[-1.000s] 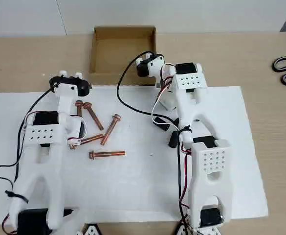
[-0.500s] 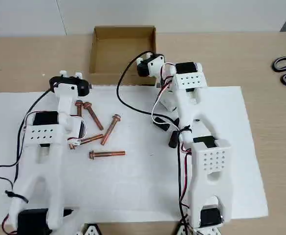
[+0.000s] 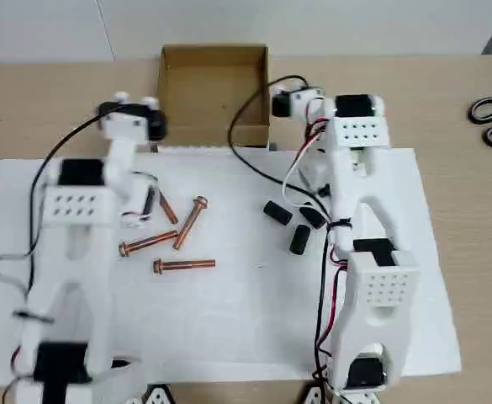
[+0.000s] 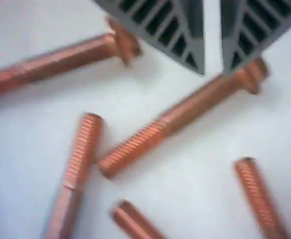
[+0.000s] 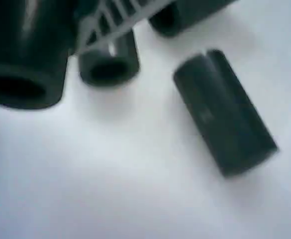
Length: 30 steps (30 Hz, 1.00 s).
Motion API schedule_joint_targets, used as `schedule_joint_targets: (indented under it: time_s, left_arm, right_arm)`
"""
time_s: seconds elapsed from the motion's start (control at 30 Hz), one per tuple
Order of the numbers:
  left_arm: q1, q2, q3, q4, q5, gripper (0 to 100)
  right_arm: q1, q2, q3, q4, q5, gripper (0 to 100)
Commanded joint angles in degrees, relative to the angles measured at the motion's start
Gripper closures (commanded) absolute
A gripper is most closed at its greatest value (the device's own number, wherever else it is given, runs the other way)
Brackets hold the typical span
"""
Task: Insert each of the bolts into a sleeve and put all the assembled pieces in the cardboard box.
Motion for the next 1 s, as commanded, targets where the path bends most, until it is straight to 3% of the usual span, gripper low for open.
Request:
schedule_joint_targets:
  time_s: [0.0,0.17,0.33,0.6,0.97]
  left_arm:
    - [2.8,8.6,-11.6,6.9,-0.1,99]
    - [2.6,20.3,-22.3,10.6,0.0,99]
    - [4.7,25.7,-24.4,10.6,0.0,99]
    - [11.0,26.7,-24.9,8.6,0.4,97]
    - [11.3,27.3,-28.0,4.1,2.5,87]
  right_arm:
    - [2.7,-3.9,-1.5,2.9,-2.7,99.5]
    - [5.6,-4.3,-1.1,3.3,-3.1,99.5]
    - [7.3,-4.3,-1.1,3.6,-3.4,99.5]
    - [7.8,-4.2,-1.1,4.0,-3.4,99.5]
    - [7.8,-4.3,2.5,3.9,-4.3,99.5]
